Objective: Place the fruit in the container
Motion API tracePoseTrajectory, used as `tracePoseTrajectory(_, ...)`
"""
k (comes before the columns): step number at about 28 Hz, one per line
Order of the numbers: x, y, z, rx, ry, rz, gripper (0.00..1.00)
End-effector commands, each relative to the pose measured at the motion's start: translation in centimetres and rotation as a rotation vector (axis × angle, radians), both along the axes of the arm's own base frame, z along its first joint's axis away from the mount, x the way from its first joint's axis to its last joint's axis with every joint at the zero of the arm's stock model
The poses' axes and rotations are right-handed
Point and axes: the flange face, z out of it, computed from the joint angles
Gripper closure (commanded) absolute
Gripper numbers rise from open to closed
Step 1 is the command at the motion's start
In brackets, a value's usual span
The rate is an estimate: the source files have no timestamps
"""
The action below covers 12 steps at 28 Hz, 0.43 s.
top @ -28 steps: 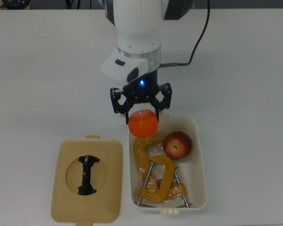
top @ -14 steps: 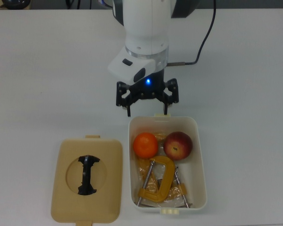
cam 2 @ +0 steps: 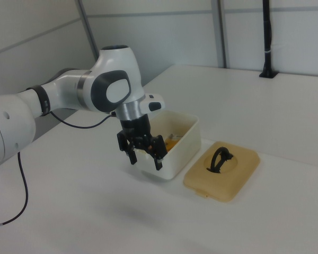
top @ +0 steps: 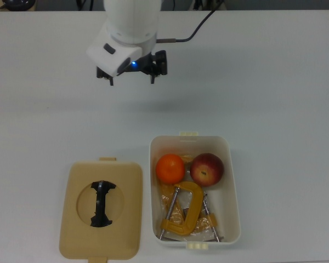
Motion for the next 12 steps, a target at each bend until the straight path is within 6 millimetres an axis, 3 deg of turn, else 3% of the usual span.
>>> tracePoseTrajectory(1, -0.8, -1.7, 0.6, -0.006, 0.016, -0.011, 0.00)
tracePoseTrajectory(7, -0.7, -3.1, 0.4, -0.002, 0.017, -0.024, 0.00)
tracePoseTrajectory(12, -0.7, -3.1, 0.2, -0.001, 0.022, -0.024, 0.00)
